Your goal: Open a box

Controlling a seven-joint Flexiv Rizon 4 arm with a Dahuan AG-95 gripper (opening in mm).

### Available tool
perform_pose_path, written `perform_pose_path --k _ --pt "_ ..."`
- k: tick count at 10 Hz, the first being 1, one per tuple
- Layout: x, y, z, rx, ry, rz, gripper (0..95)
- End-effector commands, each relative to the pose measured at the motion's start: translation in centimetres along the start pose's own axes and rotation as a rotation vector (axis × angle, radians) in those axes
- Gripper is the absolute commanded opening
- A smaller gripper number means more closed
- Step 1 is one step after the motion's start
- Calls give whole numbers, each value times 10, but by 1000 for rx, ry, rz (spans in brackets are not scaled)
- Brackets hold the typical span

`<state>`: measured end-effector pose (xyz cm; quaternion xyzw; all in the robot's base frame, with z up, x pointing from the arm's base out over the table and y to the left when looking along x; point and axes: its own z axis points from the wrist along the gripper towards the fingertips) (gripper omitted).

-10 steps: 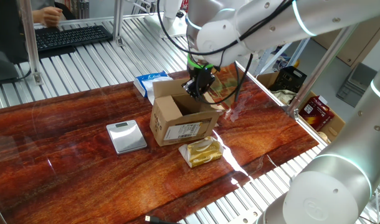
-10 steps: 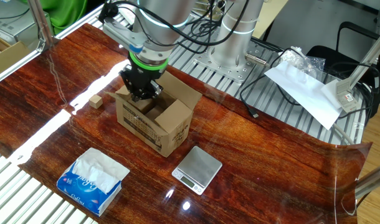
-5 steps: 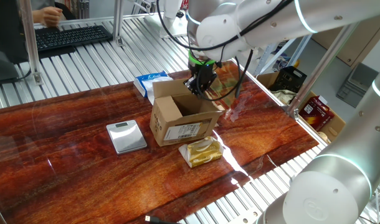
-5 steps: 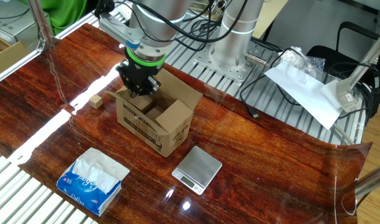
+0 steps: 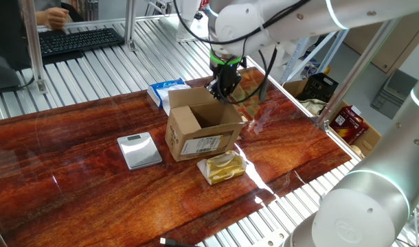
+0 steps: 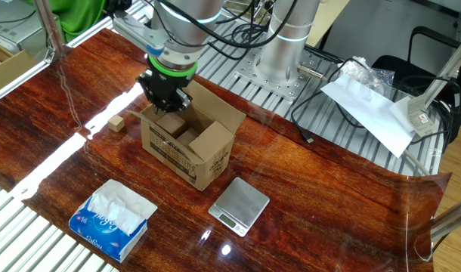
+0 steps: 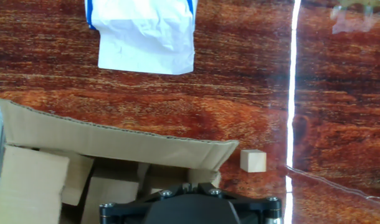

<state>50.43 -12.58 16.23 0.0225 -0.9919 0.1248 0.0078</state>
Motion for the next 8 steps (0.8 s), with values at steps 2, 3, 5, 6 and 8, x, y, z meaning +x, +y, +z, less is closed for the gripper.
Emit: perform_pose_path --k 2,3,5,6,8 --pt "-3 -7 0 -2 2 -6 0" --pt "-4 -13 2 -2 1 -15 0" --pt "-6 -19 3 -1 8 -23 0" --pt "-6 -22 4 0 9 -28 0" --pt "-6 -27 7 -4 14 -30 0"
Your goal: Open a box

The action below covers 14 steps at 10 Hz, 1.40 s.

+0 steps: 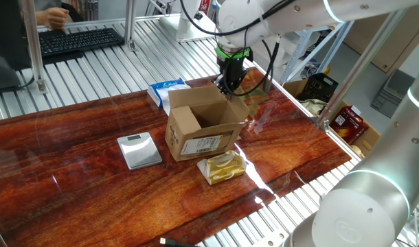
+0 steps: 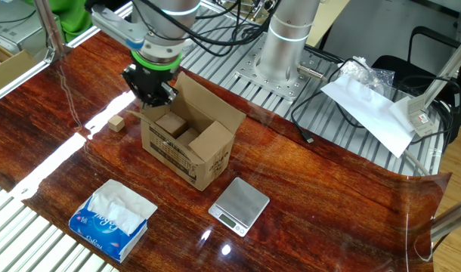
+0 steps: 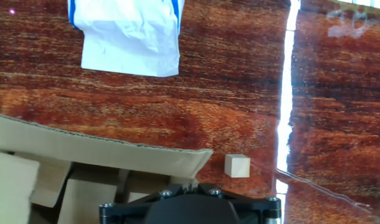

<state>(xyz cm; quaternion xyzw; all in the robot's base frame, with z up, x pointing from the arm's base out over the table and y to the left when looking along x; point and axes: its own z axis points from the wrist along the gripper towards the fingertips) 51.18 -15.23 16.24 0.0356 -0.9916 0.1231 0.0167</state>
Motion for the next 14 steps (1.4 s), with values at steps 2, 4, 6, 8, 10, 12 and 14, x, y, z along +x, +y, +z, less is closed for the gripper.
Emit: perform_pose_path --k 2,4,6,8,10,12,14 --pt "4 -5 5 -11 7 -1 0" --pt "4 -6 6 -21 29 -1 0" --pt "4 -6 6 -49 27 -10 0" --pt "3 -8 8 -60 15 -27 0" --pt "1 -9 15 -32 -12 -53 0" --pt "0 -10 21 -32 -20 -55 0" --pt "-1 -11 25 -32 -23 -57 0"
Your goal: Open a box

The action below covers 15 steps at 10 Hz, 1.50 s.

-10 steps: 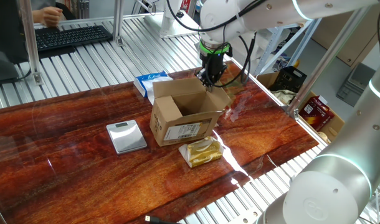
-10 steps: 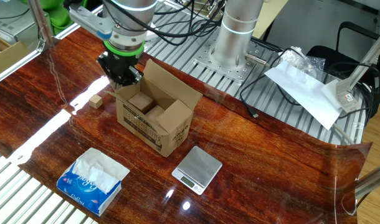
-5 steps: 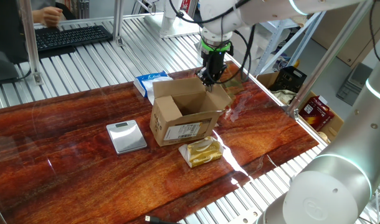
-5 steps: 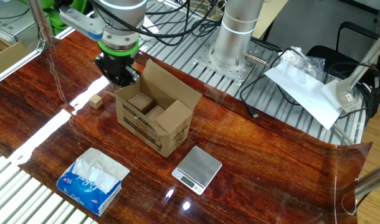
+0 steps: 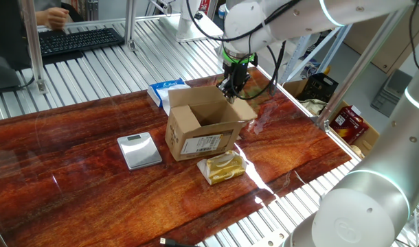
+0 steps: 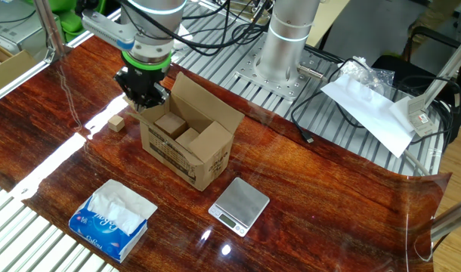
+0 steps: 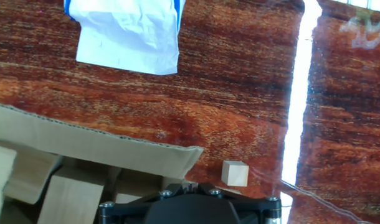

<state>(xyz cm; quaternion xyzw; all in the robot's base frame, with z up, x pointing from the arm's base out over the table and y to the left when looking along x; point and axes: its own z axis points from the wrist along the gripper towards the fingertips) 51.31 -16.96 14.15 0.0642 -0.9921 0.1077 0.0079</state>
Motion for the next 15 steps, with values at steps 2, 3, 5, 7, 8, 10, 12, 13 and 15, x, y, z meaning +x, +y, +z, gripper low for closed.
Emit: perform_pose_path --k 2,3,5,7,8,10,12,13,15 --pt "0 1 2 -14 0 5 0" --pt "-1 1 3 -17 -5 8 0" --pt "-1 1 4 -30 -31 20 0" --pt "-1 1 5 -49 -29 42 0" --pt "-1 1 5 -66 -29 52 0" --pt "-1 0 3 -85 -18 63 0" --pt "0 1 -2 -100 14 78 0" --pt "0 2 -7 -107 24 87 0" --pt "1 4 -11 -115 42 95 0"
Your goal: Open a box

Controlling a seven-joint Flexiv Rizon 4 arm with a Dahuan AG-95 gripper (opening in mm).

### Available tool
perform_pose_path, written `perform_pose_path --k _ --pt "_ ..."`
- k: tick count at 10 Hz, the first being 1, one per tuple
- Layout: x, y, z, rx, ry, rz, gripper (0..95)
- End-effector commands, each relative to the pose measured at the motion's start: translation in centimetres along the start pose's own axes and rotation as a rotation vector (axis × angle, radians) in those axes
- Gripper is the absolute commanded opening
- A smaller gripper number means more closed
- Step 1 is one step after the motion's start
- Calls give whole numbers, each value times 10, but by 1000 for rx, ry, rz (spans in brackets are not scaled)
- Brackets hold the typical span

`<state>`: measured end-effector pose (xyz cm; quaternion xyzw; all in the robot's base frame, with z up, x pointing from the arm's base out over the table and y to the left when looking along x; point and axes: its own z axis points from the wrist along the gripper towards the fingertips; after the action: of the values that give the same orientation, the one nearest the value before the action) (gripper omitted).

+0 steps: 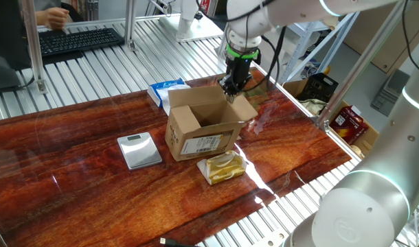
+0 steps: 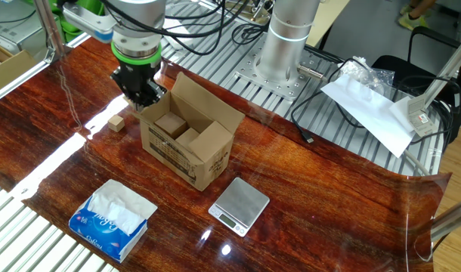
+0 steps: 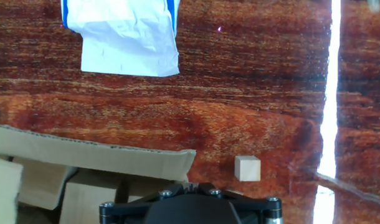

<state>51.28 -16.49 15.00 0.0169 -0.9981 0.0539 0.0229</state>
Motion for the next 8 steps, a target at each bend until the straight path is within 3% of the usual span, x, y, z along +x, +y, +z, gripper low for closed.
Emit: perform_pose_path --k 1,4,8 --pt "3 3 -4 -12 15 16 0" --pt "9 16 -16 -40 47 75 0" --pt "17 34 -23 -59 58 126 0"
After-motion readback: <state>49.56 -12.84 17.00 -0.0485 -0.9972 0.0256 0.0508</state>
